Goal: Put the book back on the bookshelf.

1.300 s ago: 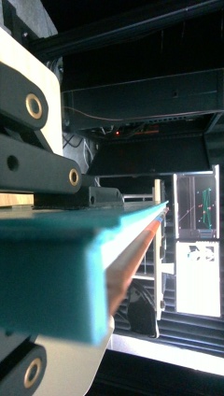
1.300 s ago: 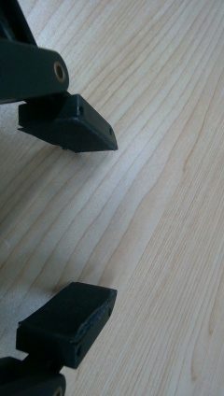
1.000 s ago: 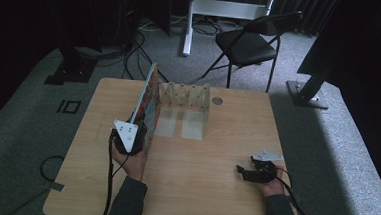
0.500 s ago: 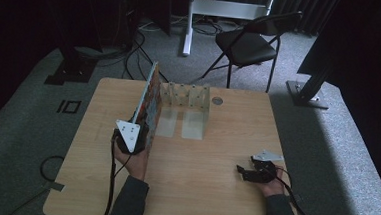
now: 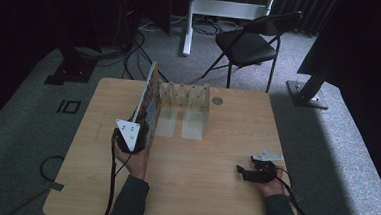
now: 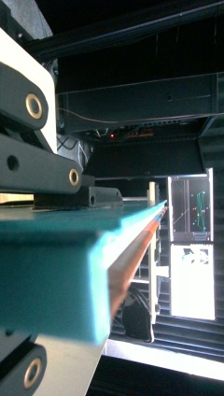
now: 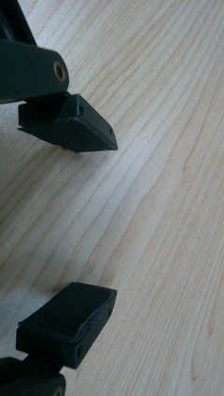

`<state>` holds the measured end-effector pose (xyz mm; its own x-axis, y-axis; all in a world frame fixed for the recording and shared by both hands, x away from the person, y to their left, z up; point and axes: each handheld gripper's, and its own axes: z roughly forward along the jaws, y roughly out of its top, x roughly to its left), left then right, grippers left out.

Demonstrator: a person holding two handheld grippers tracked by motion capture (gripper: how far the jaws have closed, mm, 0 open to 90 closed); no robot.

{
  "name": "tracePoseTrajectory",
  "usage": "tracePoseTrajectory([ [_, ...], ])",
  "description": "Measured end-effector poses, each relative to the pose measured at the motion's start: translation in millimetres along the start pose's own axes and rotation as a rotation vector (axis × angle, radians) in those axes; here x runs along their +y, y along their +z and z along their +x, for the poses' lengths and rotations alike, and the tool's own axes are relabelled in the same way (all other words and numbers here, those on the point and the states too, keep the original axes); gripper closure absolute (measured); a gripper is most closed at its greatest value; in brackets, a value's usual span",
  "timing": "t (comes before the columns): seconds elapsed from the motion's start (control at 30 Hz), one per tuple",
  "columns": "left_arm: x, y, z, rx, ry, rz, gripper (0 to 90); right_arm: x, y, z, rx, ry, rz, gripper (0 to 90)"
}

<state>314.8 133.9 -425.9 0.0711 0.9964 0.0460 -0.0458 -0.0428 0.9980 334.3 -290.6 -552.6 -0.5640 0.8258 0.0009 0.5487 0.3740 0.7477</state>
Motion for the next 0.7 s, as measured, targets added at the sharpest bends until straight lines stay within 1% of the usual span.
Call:
tracePoseTrajectory([
  [0.7, 0.4, 1.9, 0.7, -0.003, 0.003, 0.003, 80.1, 0.0, 0.0, 0.1, 0.000, 0.000, 0.000, 24.0],
])
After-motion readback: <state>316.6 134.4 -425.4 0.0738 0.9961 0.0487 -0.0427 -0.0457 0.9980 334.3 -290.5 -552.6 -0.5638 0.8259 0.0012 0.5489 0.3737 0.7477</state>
